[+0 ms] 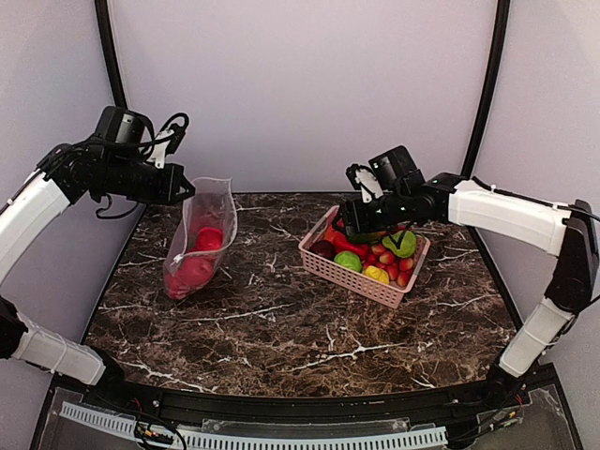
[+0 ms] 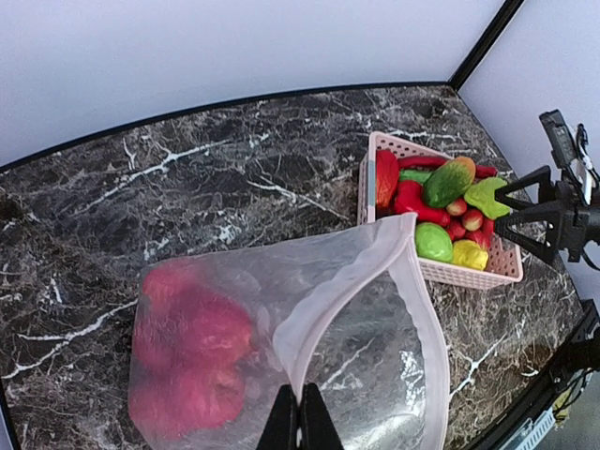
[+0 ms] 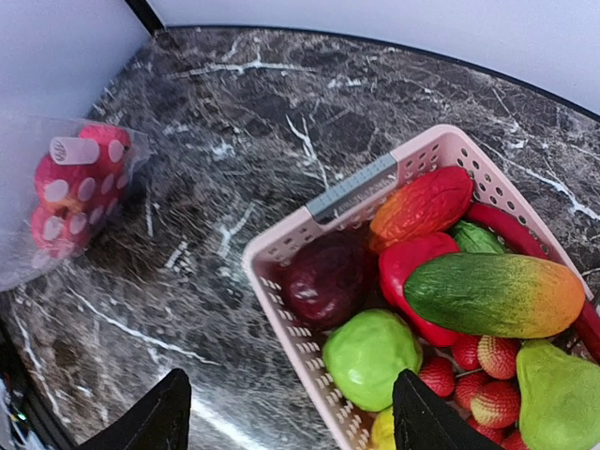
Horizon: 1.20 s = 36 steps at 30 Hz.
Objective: Place the food in the zip-top bag and seal the zipper
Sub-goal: Pick up the fake fruit from the bin.
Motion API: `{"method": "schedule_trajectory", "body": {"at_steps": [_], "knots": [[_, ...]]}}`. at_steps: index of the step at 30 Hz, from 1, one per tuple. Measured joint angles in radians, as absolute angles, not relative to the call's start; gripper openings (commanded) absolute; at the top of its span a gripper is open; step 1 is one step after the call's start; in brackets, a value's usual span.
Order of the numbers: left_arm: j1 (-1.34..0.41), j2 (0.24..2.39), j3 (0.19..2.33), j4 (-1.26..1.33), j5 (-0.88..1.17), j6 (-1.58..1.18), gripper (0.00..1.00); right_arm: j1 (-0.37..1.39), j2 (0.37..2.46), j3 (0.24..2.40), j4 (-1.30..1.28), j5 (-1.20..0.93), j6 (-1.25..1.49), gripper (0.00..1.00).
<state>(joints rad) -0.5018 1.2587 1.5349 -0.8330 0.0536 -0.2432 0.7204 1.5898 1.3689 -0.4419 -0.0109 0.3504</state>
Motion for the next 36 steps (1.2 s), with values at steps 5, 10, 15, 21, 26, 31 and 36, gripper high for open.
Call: {"method": "schedule_trajectory", "body": {"at_steps": [5,10,15,21,26,31,36], "knots": [[-0.502,1.259,1.418,-0.785,0.105,-0.253,0.01,0.688,1.712,1.380,-0.490,-0.024,0.294,0.62],[-0.502,1.258,1.335,-0.734,0.146,-0.282,0.01,0.685,1.805,1.431,-0.526,-0.036,0.243,0.59],[-0.502,1.252,1.290,-0.695,0.169,-0.307,0.01,0.685,1.877,1.507,-0.521,-0.067,0.216,0.59],[-0.502,1.231,1.266,-0.673,0.179,-0.327,0.01,0.685,1.979,1.612,-0.516,-0.093,0.197,0.61],[-0.502,1.223,1.259,-0.665,0.182,-0.333,0.01,0.686,2.067,1.678,-0.521,-0.109,0.190,0.65],[-0.502,1.217,1.252,-0.660,0.183,-0.337,0.01,0.687,2.126,1.710,-0.525,-0.113,0.185,0.70],[-0.502,1.206,1.251,-0.660,0.183,-0.337,0.01,0.688,2.151,1.718,-0.526,-0.109,0.187,0.73]]}}
